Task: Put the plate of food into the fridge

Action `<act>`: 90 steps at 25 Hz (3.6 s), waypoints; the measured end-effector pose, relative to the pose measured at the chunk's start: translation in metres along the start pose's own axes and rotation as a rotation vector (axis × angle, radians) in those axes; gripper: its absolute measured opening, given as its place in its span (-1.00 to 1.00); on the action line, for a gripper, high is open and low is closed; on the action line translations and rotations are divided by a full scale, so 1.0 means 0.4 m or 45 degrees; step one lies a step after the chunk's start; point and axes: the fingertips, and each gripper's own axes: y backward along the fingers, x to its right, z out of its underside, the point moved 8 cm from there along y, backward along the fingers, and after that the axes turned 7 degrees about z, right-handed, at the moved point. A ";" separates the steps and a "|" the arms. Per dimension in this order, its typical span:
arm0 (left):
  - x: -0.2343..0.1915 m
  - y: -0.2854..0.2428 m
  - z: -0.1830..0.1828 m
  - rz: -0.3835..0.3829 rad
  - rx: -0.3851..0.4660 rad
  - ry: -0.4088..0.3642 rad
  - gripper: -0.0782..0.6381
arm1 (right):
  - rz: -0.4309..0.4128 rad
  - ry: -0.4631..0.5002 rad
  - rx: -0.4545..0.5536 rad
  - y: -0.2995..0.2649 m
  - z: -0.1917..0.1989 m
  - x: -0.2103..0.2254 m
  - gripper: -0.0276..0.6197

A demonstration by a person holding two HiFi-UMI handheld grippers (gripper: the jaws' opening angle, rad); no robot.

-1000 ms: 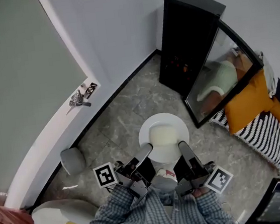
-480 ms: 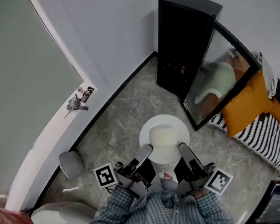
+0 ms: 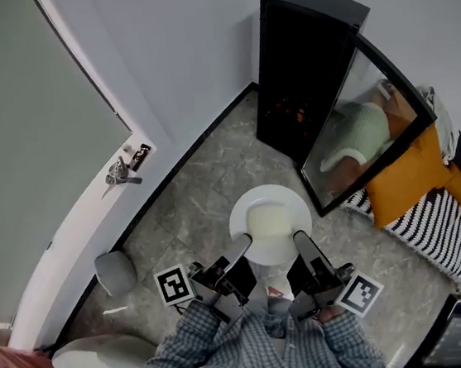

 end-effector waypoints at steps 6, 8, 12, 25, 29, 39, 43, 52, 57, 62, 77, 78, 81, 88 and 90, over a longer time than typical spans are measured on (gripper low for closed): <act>-0.039 -0.042 -0.057 -0.003 0.010 -0.011 -0.57 | 0.020 -0.024 0.008 -0.069 -0.034 0.033 -0.63; -0.051 -0.057 -0.074 -0.011 0.016 -0.012 -0.57 | 0.020 -0.023 0.006 -0.092 -0.047 0.045 -0.63; -0.076 -0.091 -0.109 -0.024 0.016 -0.019 -0.57 | 0.008 -0.050 0.016 -0.133 -0.075 0.074 -0.63; -0.132 -0.187 -0.194 -0.045 -0.023 -0.010 -0.57 | 0.048 -0.063 0.049 -0.225 -0.146 0.119 -0.63; -0.144 -0.217 -0.223 -0.044 -0.047 0.000 -0.57 | 0.063 -0.056 0.069 -0.250 -0.166 0.124 -0.63; -0.174 -0.307 -0.353 -0.048 -0.109 0.015 -0.57 | 0.085 -0.061 0.125 -0.374 -0.219 0.138 -0.63; -0.189 -0.331 -0.403 -0.048 -0.120 0.016 -0.57 | 0.085 -0.064 0.136 -0.426 -0.233 0.149 -0.63; -0.227 -0.377 -0.466 -0.042 -0.151 0.025 -0.57 | 0.102 -0.060 0.152 -0.486 -0.263 0.174 -0.63; -0.241 -0.393 -0.473 -0.051 -0.153 0.046 -0.57 | 0.121 -0.059 0.152 -0.496 -0.278 0.183 -0.63; -0.255 -0.425 -0.488 -0.052 -0.142 0.040 -0.57 | 0.120 -0.065 0.137 -0.520 -0.311 0.196 -0.63; -0.298 -0.573 -0.572 -0.047 -0.050 0.003 -0.57 | 0.081 -0.053 0.037 -0.661 -0.473 0.230 -0.63; -0.301 -0.588 -0.576 -0.046 -0.044 0.001 -0.57 | 0.078 -0.052 0.031 -0.670 -0.489 0.232 -0.63; -0.311 -0.632 -0.586 -0.045 -0.027 -0.007 -0.57 | 0.073 -0.052 0.014 -0.692 -0.536 0.240 -0.63; -0.331 -0.718 -0.597 -0.055 0.008 -0.035 -0.57 | 0.048 -0.062 -0.029 -0.734 -0.630 0.257 -0.63; -0.336 -0.740 -0.602 -0.058 0.017 -0.044 -0.57 | 0.052 -0.064 -0.037 -0.746 -0.652 0.261 -0.63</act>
